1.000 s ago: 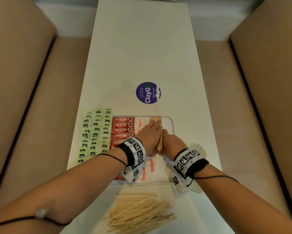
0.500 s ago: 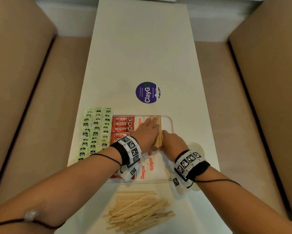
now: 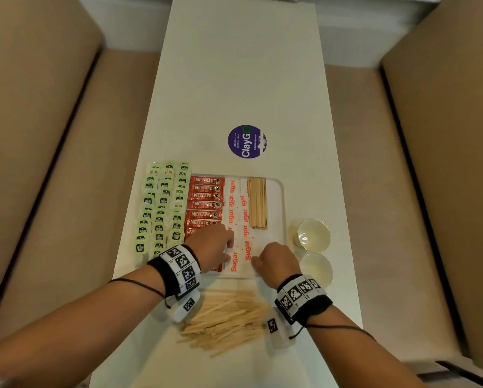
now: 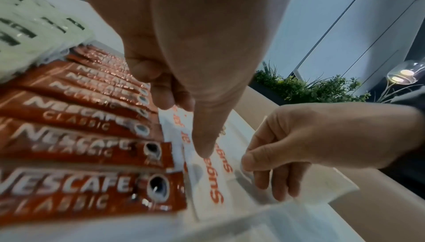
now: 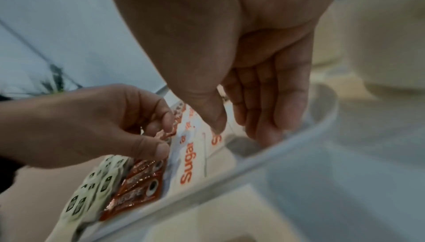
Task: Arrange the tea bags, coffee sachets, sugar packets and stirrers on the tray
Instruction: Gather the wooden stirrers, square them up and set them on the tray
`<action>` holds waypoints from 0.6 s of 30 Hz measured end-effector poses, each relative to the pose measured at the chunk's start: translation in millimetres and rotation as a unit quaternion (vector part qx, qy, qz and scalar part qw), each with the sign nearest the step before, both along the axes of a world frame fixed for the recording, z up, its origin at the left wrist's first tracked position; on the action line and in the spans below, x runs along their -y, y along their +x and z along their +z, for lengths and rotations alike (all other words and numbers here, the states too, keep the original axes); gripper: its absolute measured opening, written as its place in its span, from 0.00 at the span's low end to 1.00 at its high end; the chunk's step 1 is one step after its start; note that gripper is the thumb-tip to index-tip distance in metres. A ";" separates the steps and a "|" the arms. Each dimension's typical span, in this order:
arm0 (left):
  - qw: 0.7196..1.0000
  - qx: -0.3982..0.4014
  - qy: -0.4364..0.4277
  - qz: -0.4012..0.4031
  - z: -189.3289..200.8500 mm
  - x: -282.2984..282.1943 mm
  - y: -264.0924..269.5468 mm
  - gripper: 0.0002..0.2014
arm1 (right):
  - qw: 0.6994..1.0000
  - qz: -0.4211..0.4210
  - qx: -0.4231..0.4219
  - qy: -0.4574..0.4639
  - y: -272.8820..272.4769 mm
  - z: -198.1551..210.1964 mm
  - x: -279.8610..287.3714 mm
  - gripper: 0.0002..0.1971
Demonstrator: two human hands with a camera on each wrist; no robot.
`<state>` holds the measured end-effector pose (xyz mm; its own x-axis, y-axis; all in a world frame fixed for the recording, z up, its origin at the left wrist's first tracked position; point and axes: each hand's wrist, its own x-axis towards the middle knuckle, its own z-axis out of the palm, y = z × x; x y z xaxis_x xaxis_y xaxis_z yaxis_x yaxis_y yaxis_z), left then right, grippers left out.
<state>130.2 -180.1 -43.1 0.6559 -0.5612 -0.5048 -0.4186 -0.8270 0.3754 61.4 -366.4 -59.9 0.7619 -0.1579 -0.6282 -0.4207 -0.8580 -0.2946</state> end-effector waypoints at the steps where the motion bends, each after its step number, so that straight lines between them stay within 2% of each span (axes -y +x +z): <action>1: 1.000 -0.002 0.002 0.001 -1.4 0.1 -3.8 0.12 | 1.000 -0.011 -0.003 0.000 0.1 -1.7 -2.1 0.20; 5: 1.000 0.002 0.004 0.020 -7.0 0.7 -12.1 0.17 | 0.999 -0.033 -0.006 -0.015 4.6 -3.2 -8.0 0.17; 8: 1.000 -0.001 0.000 0.030 -9.4 2.5 -14.2 0.18 | 0.999 -0.028 -0.007 -0.023 6.3 -5.8 -10.5 0.18; 18: 0.999 0.008 -0.009 0.032 -14.2 3.0 -13.0 0.19 | 0.999 -0.028 -0.012 -0.011 10.3 -8.6 -11.2 0.18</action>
<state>117.3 -183.0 -57.3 0.6996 -0.5259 -0.4837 -0.3707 -0.8459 0.3836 71.8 -355.1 -68.4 0.7362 -0.2147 -0.6418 -0.4752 -0.8392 -0.2644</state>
